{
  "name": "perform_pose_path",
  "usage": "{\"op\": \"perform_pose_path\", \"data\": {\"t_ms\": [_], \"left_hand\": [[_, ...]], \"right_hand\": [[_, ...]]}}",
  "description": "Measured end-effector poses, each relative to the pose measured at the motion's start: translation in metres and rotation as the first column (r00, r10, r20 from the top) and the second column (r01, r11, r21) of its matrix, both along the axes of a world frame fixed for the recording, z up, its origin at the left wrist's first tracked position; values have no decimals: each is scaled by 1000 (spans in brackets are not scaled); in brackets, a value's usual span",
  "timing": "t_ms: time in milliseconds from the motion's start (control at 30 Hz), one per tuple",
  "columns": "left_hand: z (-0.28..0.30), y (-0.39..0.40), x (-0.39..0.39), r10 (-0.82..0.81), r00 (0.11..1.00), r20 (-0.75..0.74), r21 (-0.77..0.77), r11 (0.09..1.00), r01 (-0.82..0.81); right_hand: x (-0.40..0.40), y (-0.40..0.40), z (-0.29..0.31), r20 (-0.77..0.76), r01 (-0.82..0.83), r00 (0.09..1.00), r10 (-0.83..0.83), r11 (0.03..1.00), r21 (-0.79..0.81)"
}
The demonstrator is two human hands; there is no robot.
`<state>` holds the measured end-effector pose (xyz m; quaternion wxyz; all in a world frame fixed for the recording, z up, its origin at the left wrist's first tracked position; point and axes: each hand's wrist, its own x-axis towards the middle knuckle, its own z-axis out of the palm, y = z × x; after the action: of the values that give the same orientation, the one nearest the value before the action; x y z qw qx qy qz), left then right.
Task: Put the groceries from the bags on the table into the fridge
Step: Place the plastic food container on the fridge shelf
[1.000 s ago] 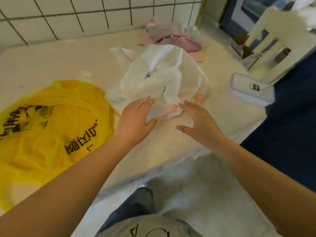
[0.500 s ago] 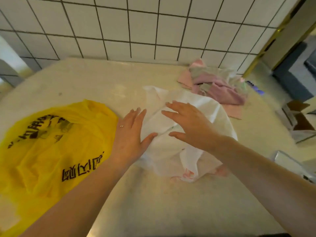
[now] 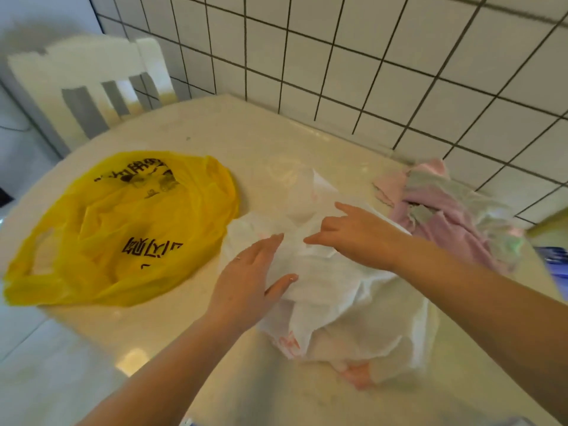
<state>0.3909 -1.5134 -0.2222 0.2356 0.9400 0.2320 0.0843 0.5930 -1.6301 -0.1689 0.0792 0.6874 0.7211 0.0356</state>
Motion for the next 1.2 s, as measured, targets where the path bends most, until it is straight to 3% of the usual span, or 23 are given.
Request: {"op": "perform_pose_path", "data": {"t_ms": [100,200,267,300,400,500,600,667,800,900,967,1067,1200], "left_hand": [[-2,-21,-2,106,978,-177,21,994,-104],[-1,-36,-5,140,956,-257,27,990,-138],[1,-44,-9,133,951,-279,47,991,-125],[2,-48,-10,129,949,-288,52,992,-119],[-2,-52,-17,140,946,-293,85,989,-120],[-14,-50,-21,254,938,-236,97,966,-238],[-16,-53,-18,305,936,-175,21,952,-306],[-12,-63,-10,224,968,-116,31,975,-222],[-1,-93,19,-43,995,-89,66,997,49],[2,-117,46,-193,979,-68,41,980,196],[-2,-133,61,-272,961,-42,79,958,274],[-4,-154,79,-357,934,-11,117,927,356],[-11,-178,96,-396,915,-74,36,916,399]], "right_hand": [[3,-10,-3,-30,27,999,-31,993,-115],[-5,-6,0,-207,30,977,-45,997,-77],[-5,2,-8,-15,-97,995,96,993,-65],[-4,7,-10,81,-93,991,105,985,-143],[-4,23,-17,106,12,994,13,974,-227],[-1,20,-19,4,-50,999,51,989,-139],[10,0,-13,51,-192,981,189,980,57],[24,-17,-7,86,-262,964,251,951,162],[56,-57,4,159,-282,952,262,951,123],[70,-93,19,145,-206,971,192,975,89],[79,-116,22,97,-140,986,137,990,24],[95,-143,13,177,-142,975,133,989,37],[118,-167,-1,194,-71,979,61,996,47]]}}
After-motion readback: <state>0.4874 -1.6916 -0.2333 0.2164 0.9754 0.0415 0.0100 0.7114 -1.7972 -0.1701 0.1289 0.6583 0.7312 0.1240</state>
